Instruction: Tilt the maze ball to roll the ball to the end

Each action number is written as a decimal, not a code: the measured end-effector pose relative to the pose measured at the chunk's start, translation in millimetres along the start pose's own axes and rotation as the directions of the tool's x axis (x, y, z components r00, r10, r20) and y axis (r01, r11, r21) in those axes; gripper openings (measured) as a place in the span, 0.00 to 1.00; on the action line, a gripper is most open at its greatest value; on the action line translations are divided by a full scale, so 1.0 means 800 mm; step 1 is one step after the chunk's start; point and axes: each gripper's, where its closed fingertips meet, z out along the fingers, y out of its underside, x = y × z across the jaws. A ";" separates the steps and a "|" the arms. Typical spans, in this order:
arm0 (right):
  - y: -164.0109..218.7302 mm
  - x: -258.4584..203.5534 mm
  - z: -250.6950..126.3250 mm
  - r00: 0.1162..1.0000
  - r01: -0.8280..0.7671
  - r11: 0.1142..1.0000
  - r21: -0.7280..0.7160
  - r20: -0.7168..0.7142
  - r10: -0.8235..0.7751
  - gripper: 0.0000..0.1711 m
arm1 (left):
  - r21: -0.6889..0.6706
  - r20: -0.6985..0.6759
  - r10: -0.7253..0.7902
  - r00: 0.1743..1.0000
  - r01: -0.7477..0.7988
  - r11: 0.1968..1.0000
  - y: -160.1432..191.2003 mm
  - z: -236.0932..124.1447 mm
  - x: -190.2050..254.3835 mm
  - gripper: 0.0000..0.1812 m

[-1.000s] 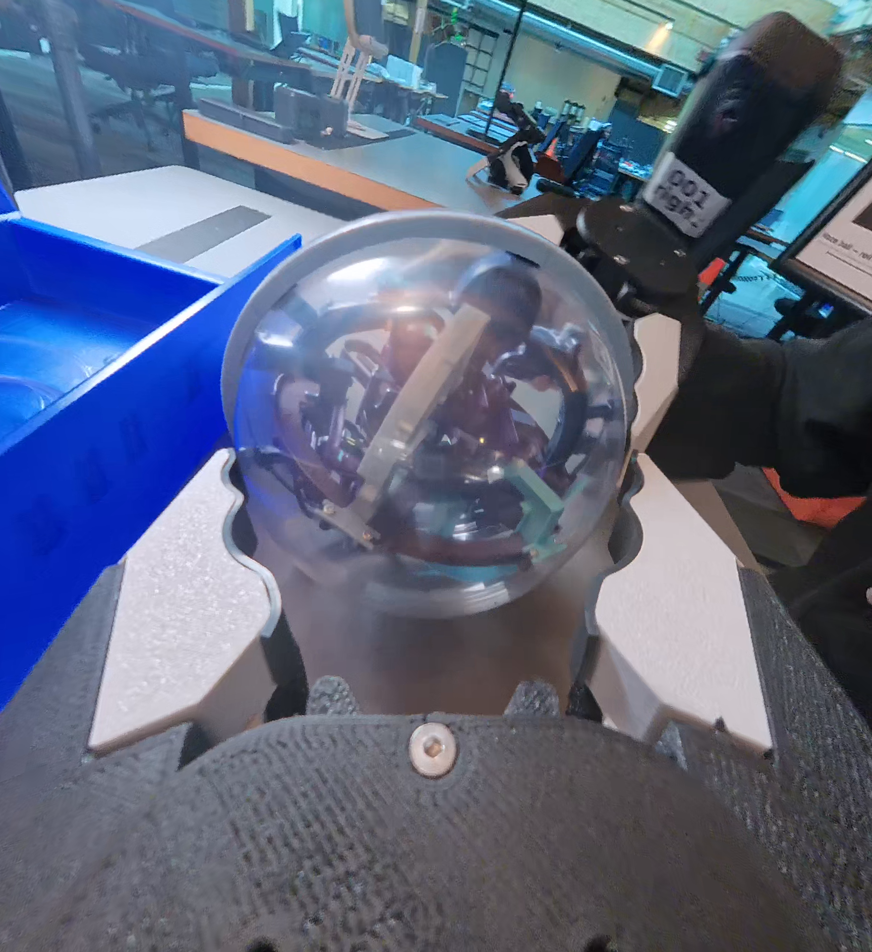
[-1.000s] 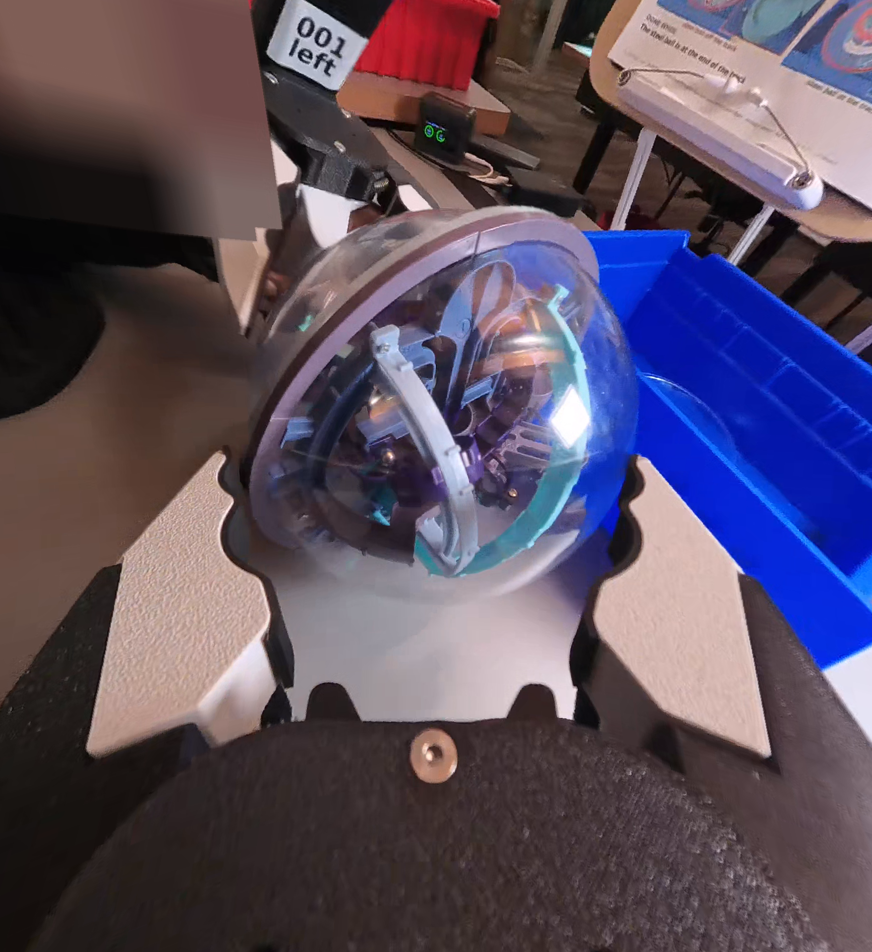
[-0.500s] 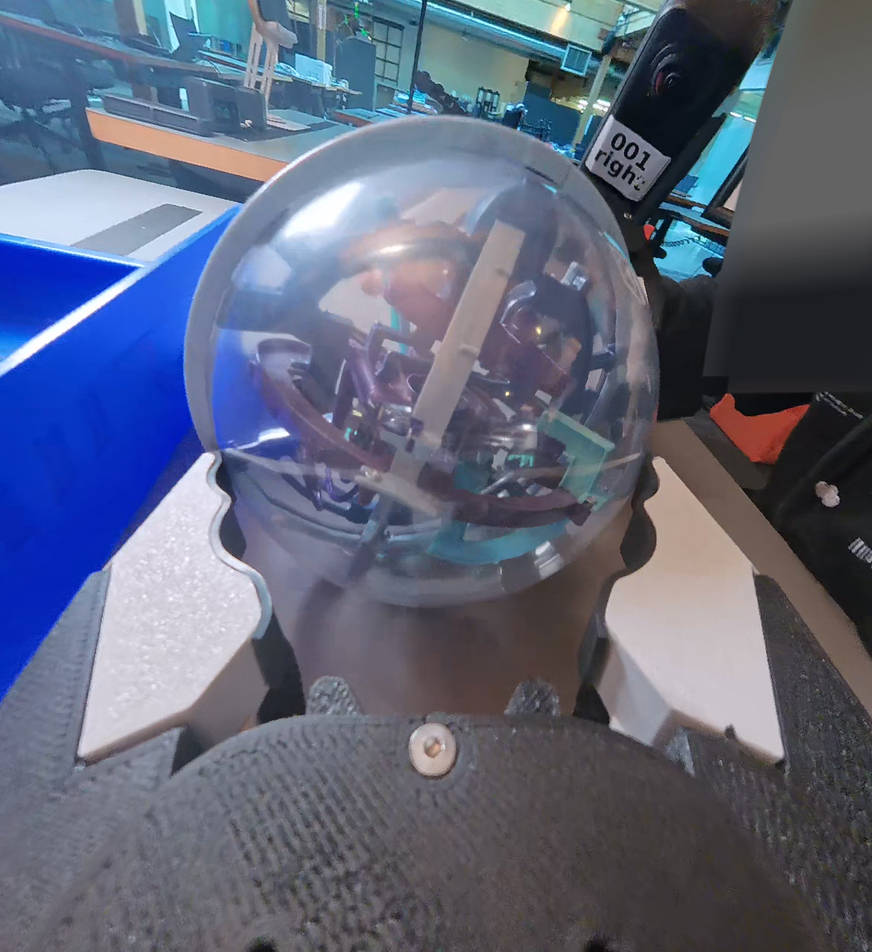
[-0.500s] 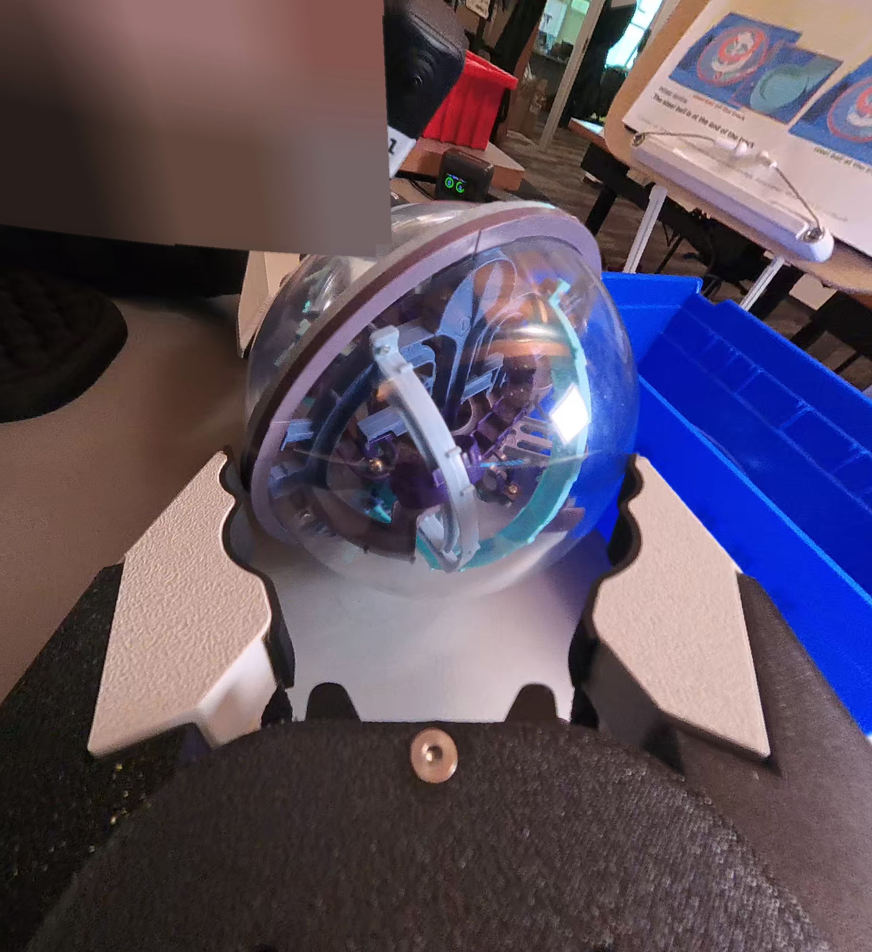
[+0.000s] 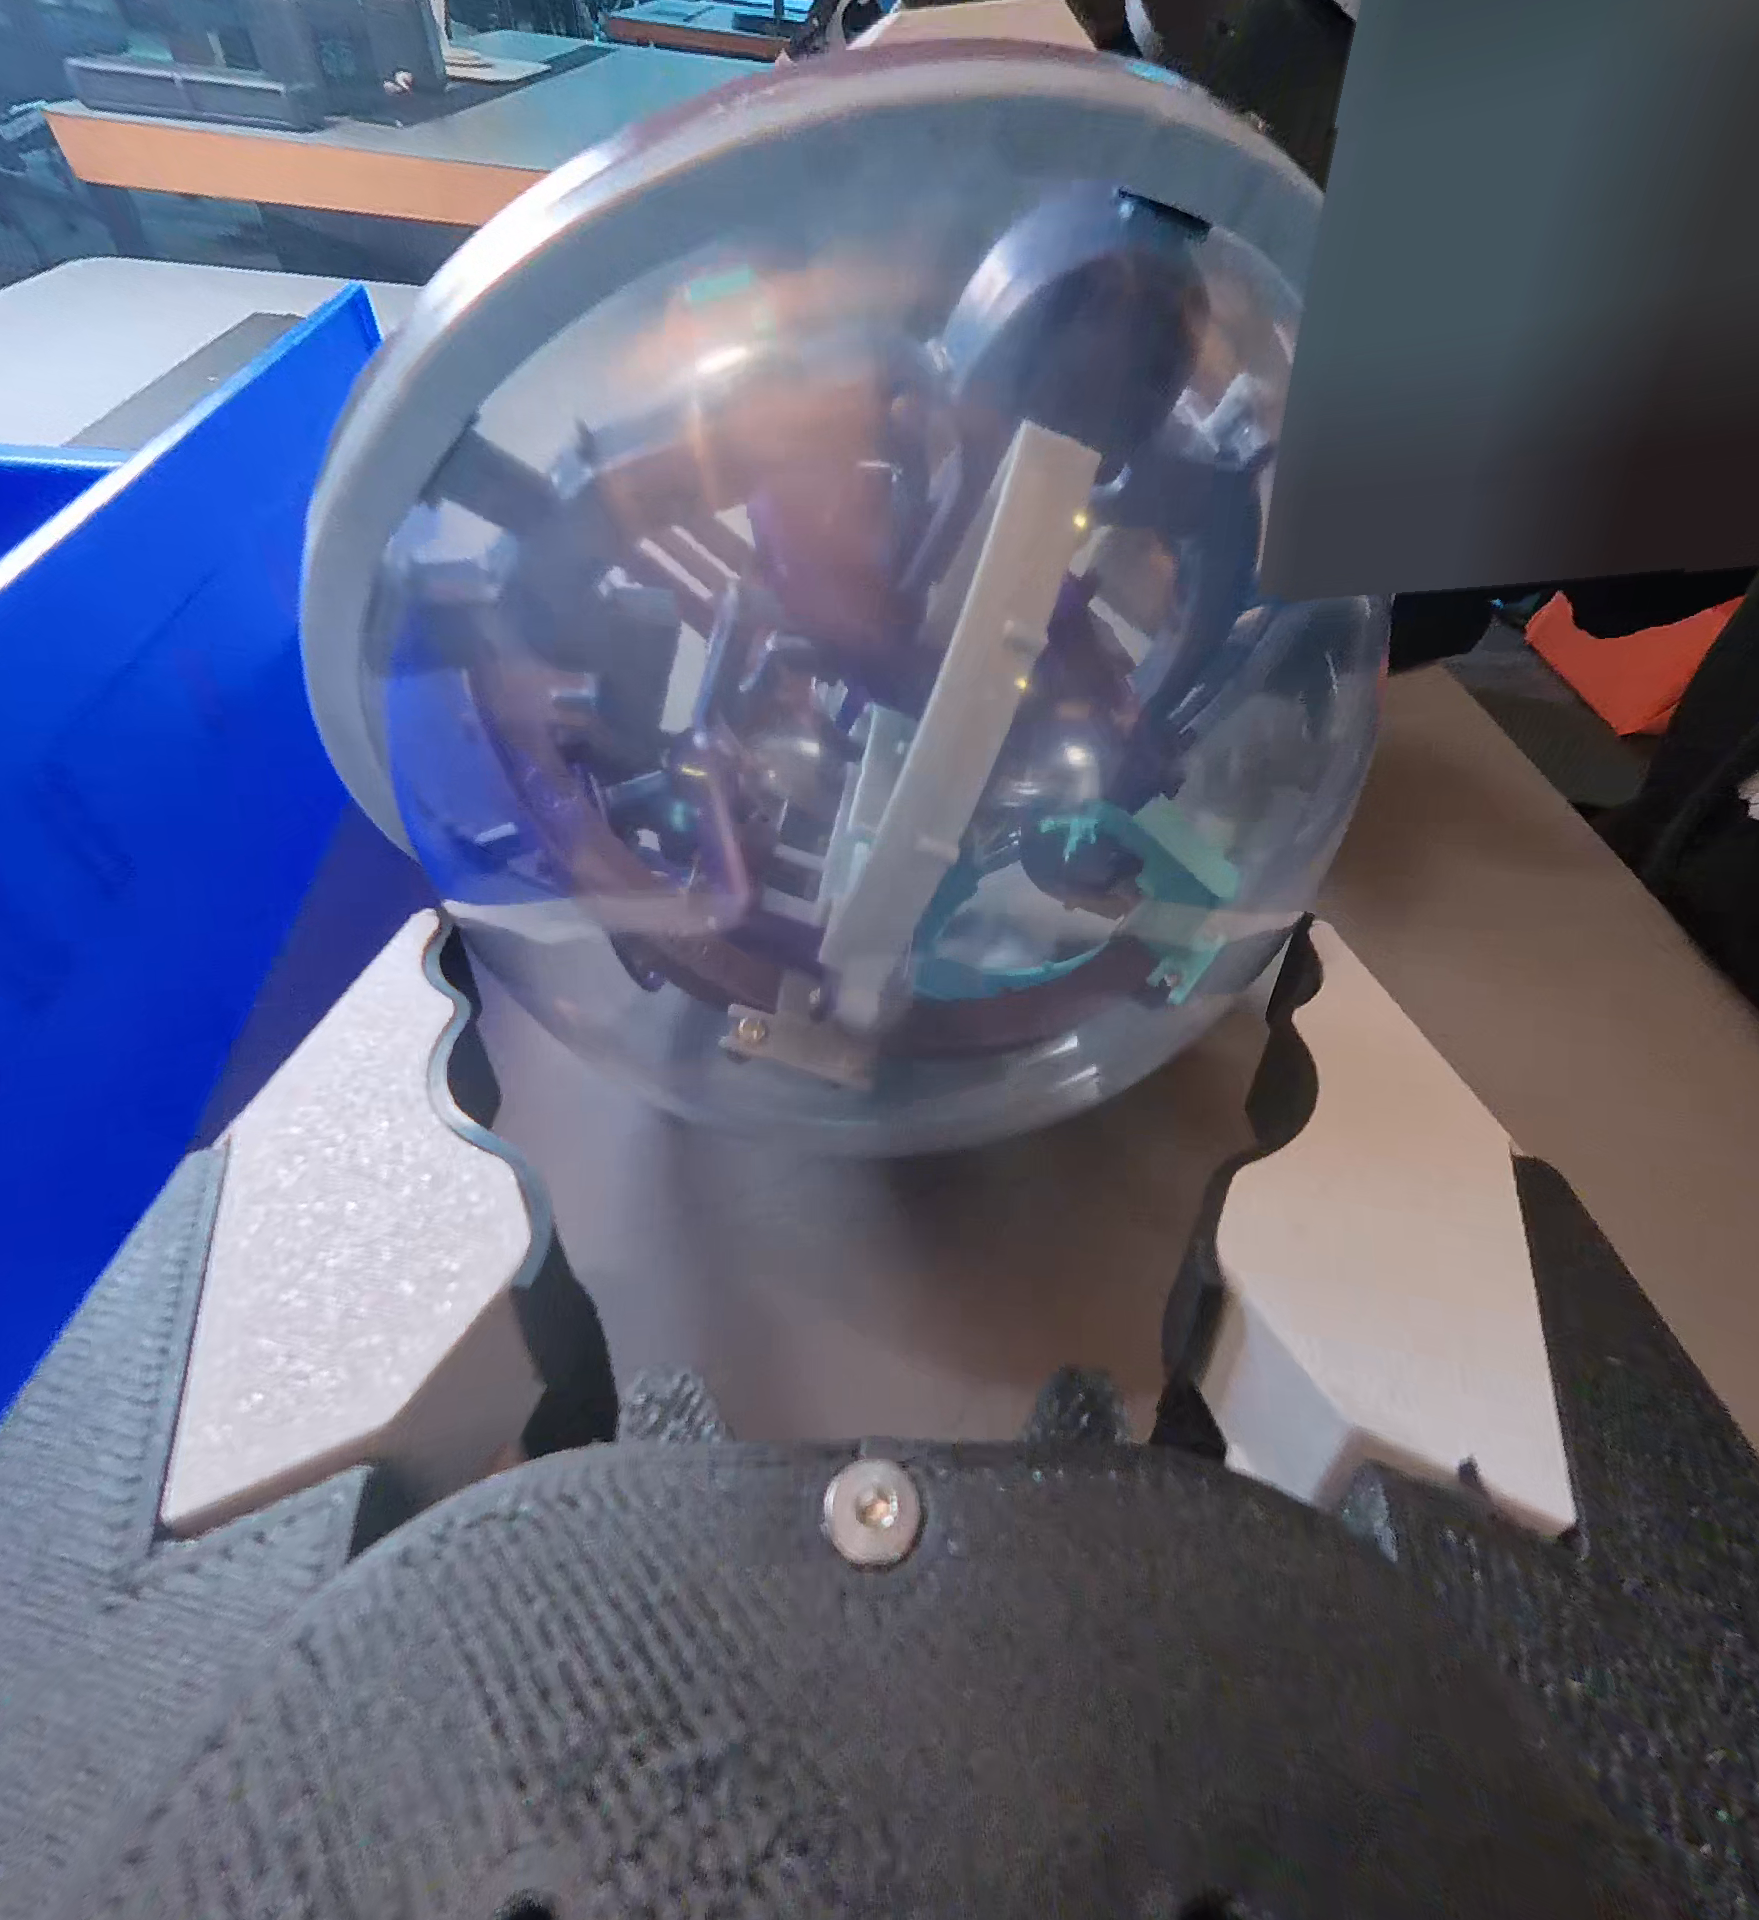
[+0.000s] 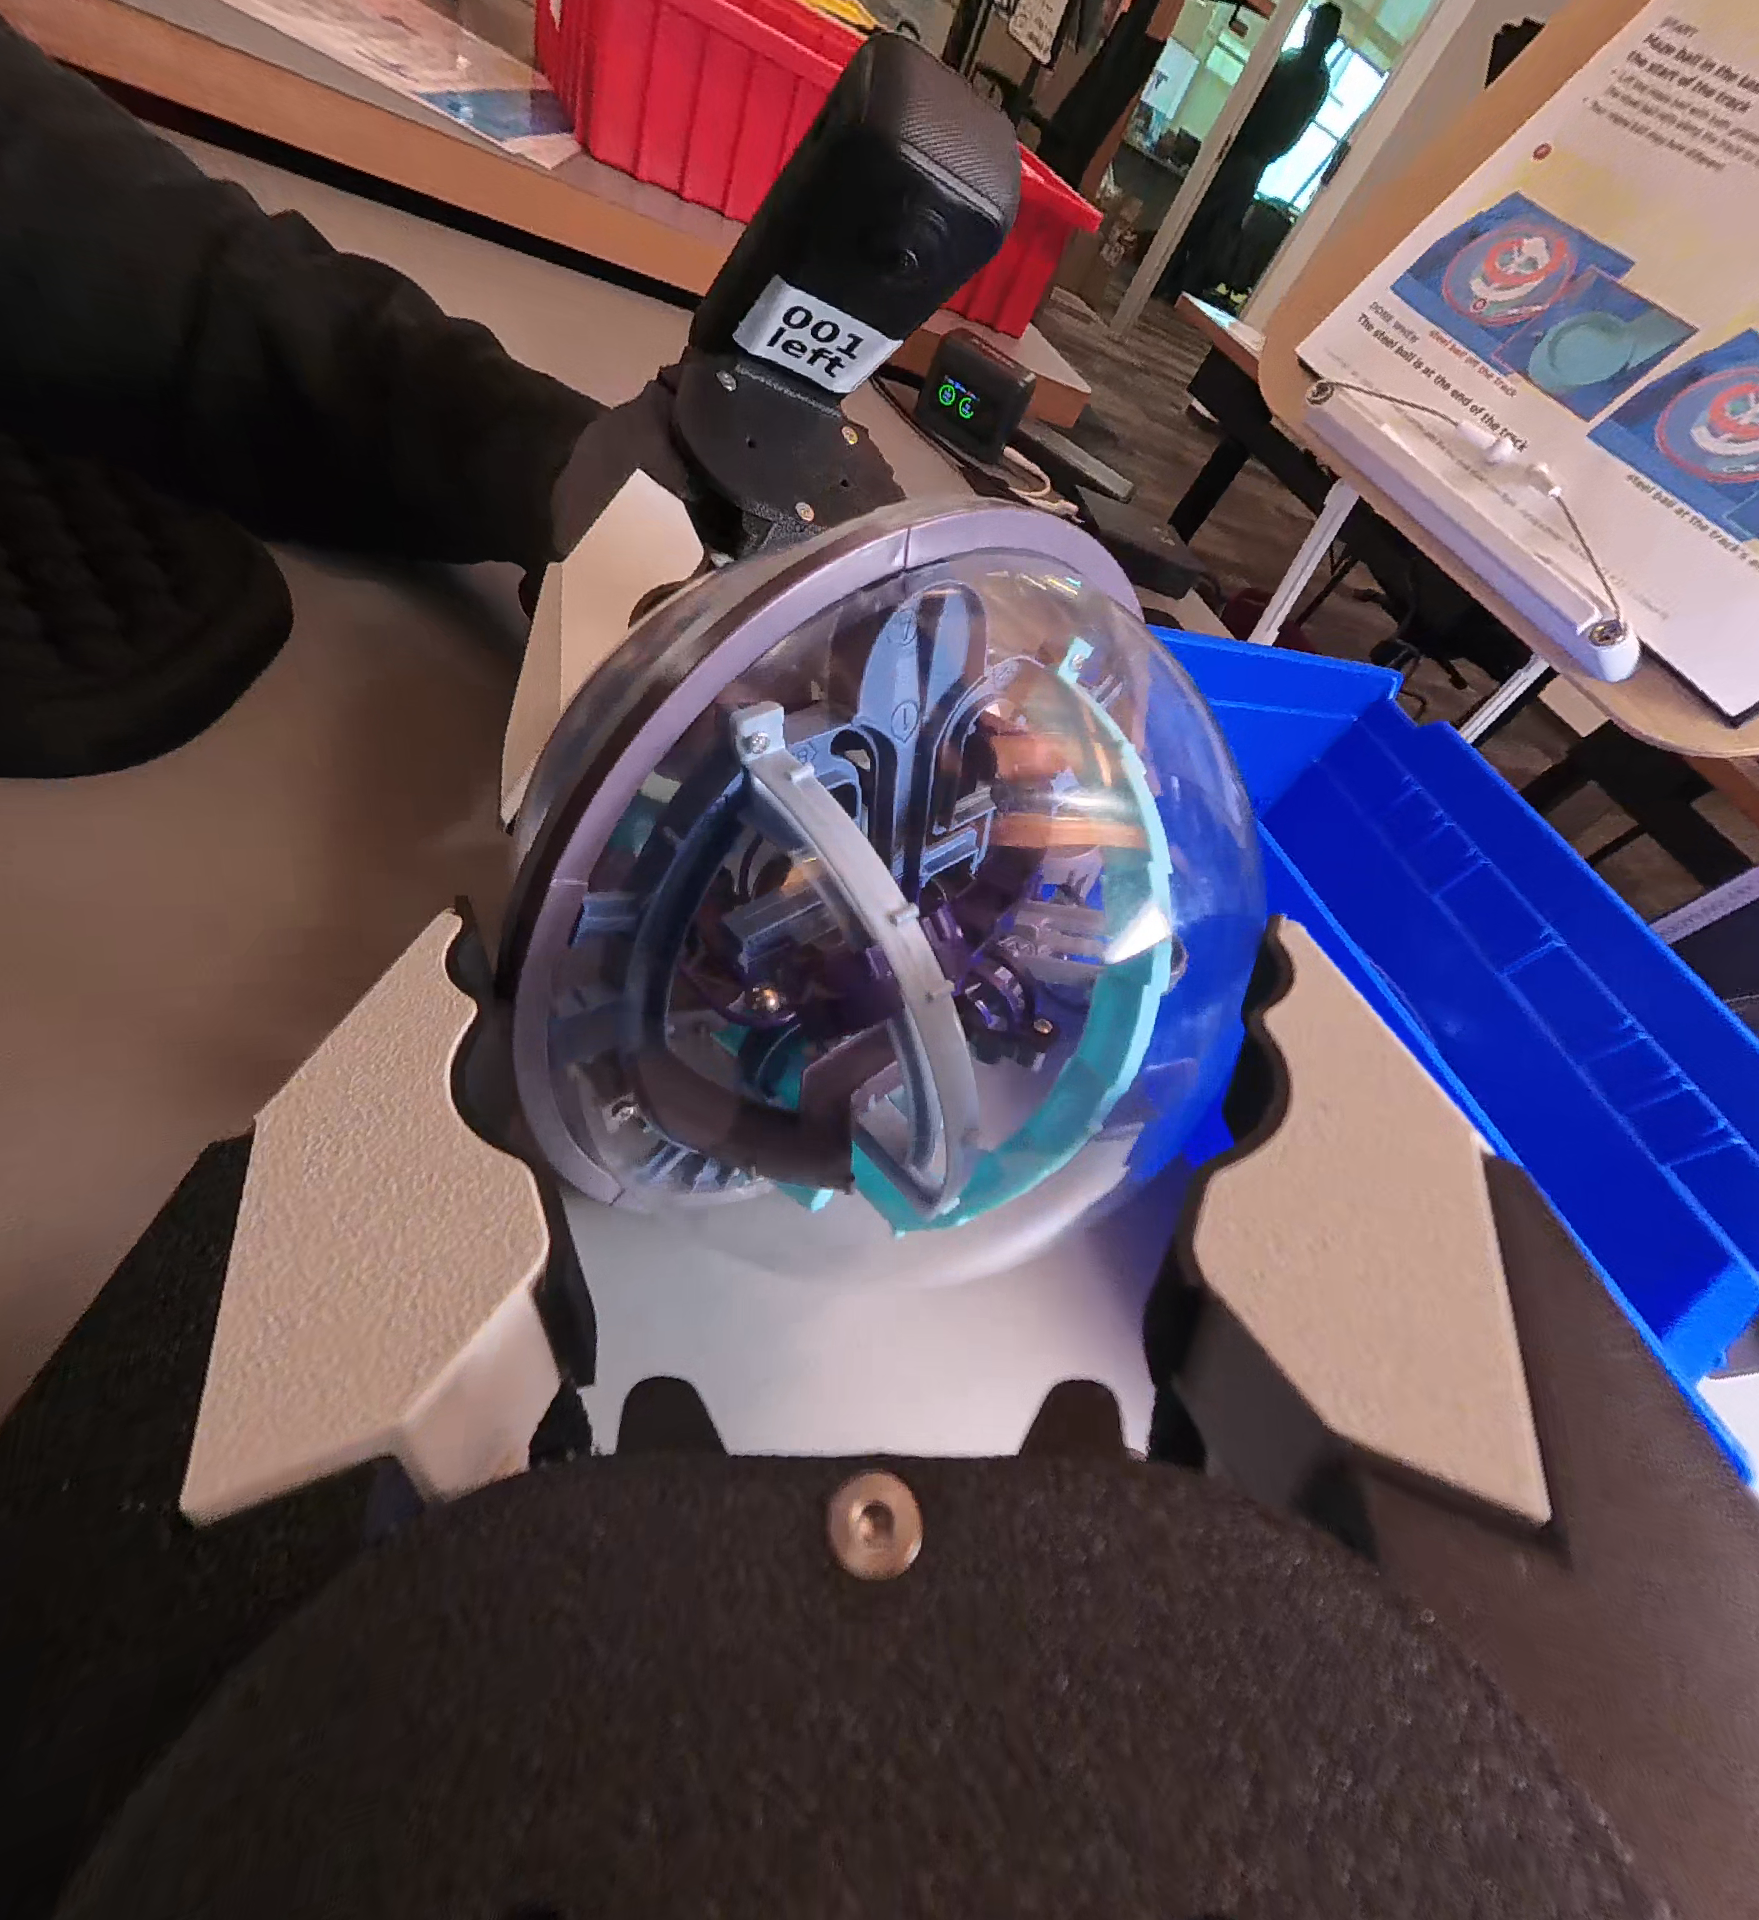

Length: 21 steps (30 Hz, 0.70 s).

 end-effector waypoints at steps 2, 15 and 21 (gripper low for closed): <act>-0.001 -0.002 0.001 1.000 0.021 1.000 -0.001 -0.008 -0.021 0.81 | 0.002 0.007 0.016 1.000 -0.016 1.000 0.000 -0.001 0.000 0.81; -0.011 -0.005 0.008 1.000 0.023 0.999 -0.026 0.009 -0.023 0.80 | -0.069 -0.002 0.001 1.000 -0.001 0.998 0.012 0.004 0.003 0.81; -0.016 -0.002 0.009 0.997 -0.059 0.997 -0.043 0.053 0.062 0.80 | -0.090 -0.051 -0.092 0.994 0.087 0.992 0.016 0.007 0.010 0.81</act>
